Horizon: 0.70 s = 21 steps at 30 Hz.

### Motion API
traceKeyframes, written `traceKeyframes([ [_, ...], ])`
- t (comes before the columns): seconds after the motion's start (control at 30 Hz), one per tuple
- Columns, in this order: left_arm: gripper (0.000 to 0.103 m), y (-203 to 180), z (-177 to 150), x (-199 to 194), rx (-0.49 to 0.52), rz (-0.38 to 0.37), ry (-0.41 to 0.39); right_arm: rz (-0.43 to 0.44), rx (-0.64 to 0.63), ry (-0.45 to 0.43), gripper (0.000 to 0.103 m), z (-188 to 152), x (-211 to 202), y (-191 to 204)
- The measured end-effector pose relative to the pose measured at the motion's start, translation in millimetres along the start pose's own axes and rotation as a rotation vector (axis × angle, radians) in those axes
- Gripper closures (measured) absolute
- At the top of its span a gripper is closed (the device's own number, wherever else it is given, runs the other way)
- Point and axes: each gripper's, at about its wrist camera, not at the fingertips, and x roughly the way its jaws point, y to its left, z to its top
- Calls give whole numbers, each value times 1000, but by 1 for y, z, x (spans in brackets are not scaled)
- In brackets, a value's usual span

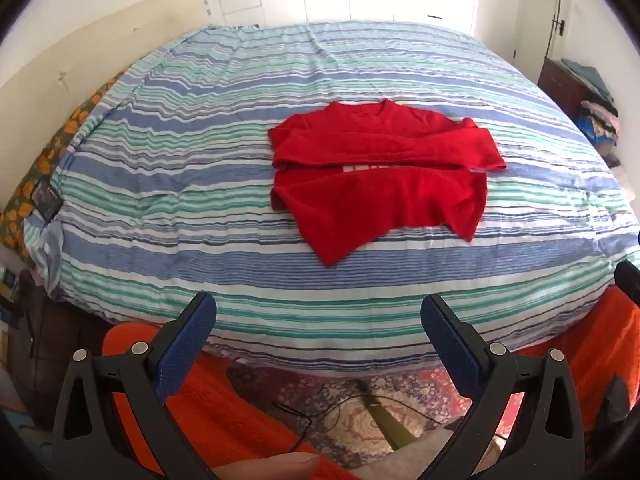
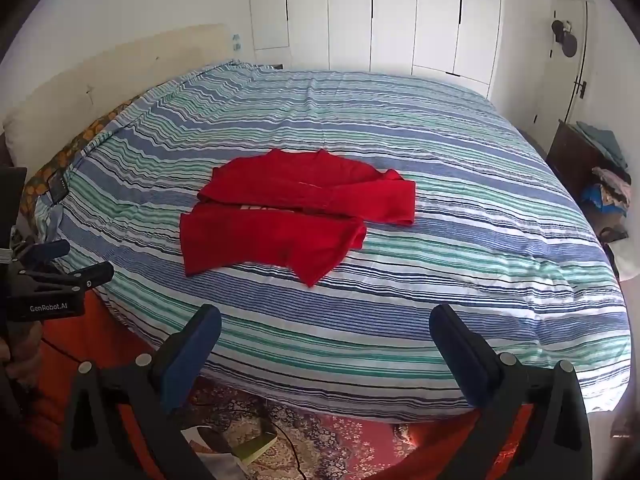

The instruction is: Fold small clothes

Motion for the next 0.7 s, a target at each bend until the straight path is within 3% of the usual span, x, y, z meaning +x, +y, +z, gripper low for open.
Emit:
traceKeyframes([
  [0.7,1,-11,-2,-1,37,36,-14,8,-14,13,0,-4,4,5],
])
